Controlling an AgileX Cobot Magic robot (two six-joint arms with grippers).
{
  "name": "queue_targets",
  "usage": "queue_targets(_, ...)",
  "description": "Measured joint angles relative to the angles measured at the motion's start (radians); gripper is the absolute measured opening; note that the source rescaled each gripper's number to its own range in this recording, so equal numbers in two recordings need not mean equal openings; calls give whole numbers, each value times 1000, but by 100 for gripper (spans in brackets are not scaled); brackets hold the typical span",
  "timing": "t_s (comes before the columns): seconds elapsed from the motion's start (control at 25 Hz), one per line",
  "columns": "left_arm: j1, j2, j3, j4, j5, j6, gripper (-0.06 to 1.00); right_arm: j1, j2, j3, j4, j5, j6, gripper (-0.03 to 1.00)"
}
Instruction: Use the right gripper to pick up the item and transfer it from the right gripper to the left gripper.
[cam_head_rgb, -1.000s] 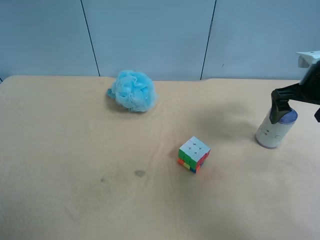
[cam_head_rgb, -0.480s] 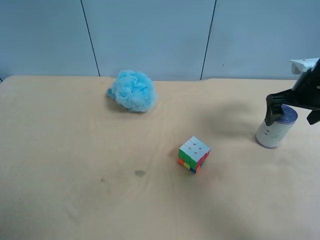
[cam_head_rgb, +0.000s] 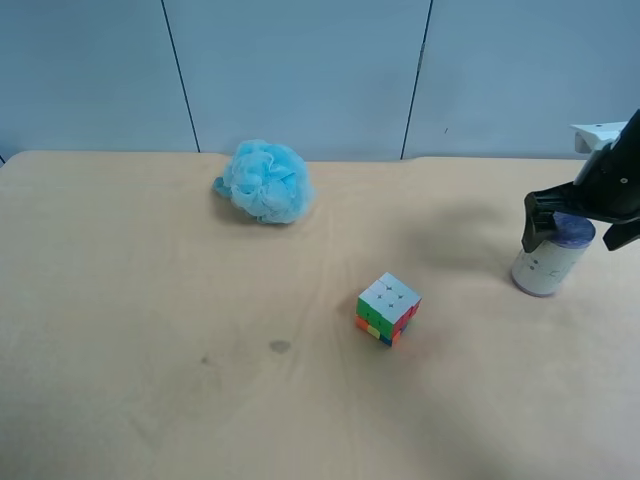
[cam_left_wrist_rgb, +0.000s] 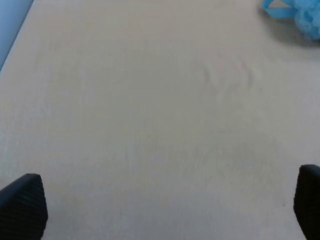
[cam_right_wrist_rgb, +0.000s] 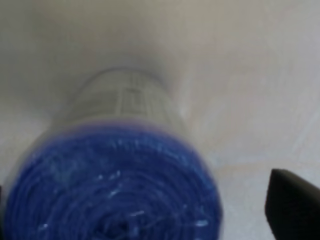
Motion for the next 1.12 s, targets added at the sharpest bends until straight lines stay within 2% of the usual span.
queue_targets(0.4, 0, 0, 0, 0, 0, 0, 100, 0, 27, 1, 2, -31, 0, 82)
queue_targets(0.56, 0, 0, 0, 0, 0, 0, 100, 0, 27, 1, 9, -55, -3, 59)
queue_targets(0.68, 0, 0, 0, 0, 0, 0, 100, 0, 27, 1, 21, -55, -3, 48)
queue_targets(1.04, 0, 0, 0, 0, 0, 0, 100, 0, 27, 1, 21, -52, -3, 44)
queue_targets(1.12, 0, 0, 0, 0, 0, 0, 100, 0, 27, 1, 21, -52, -3, 37)
